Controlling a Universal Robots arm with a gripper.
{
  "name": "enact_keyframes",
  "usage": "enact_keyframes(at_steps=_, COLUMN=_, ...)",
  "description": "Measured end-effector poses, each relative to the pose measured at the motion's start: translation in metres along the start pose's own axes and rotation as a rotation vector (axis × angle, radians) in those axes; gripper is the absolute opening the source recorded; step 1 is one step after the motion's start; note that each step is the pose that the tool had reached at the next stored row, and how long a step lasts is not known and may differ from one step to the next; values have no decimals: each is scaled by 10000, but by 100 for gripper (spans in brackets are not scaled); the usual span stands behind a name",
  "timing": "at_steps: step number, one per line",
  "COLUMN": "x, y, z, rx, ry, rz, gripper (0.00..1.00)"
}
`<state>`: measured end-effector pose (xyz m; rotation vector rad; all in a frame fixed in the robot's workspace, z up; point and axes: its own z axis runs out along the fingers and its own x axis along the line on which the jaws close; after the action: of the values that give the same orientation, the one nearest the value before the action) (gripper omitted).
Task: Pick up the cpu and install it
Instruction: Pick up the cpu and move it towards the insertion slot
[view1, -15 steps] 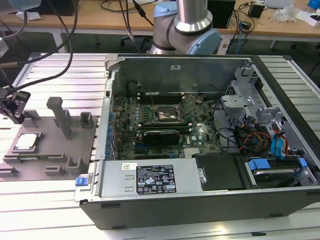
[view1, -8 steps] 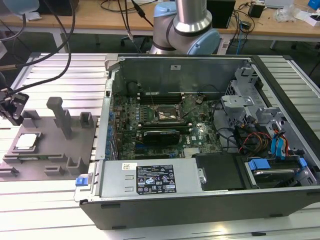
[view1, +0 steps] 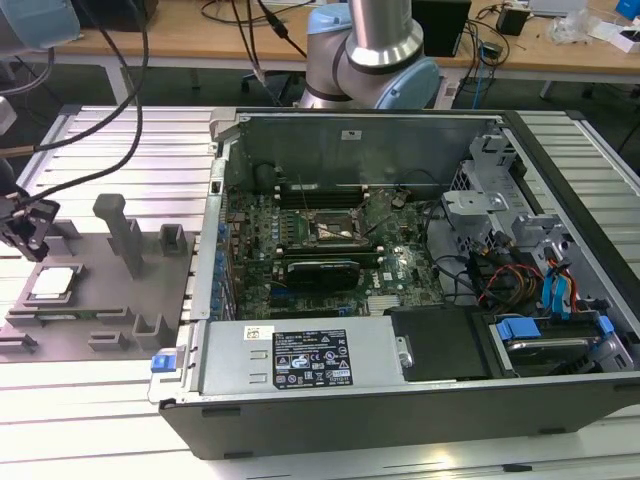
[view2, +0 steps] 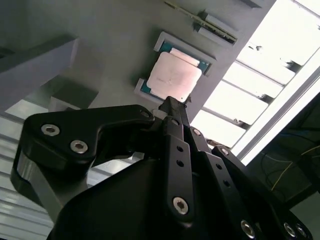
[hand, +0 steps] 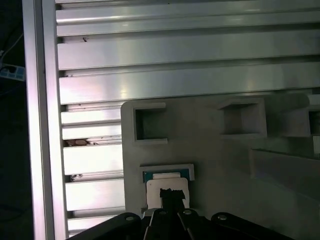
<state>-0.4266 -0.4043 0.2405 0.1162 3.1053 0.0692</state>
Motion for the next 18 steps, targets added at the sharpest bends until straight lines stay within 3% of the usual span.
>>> enact_keyframes(at_steps=2, x=-4, y=-70, z=50, rx=0, ry=0, rz=0, gripper=11)
enact_keyframes(at_steps=5, x=-5, y=-107, z=109, rx=0, ry=-1, rz=0, gripper=11)
enact_keyframes(at_steps=14, x=-10, y=-124, z=309, rx=0, ry=2, rz=-26, gripper=11)
enact_keyframes(at_steps=18, x=-9, y=-125, z=318, rx=1, ry=2, rz=-26, gripper=11)
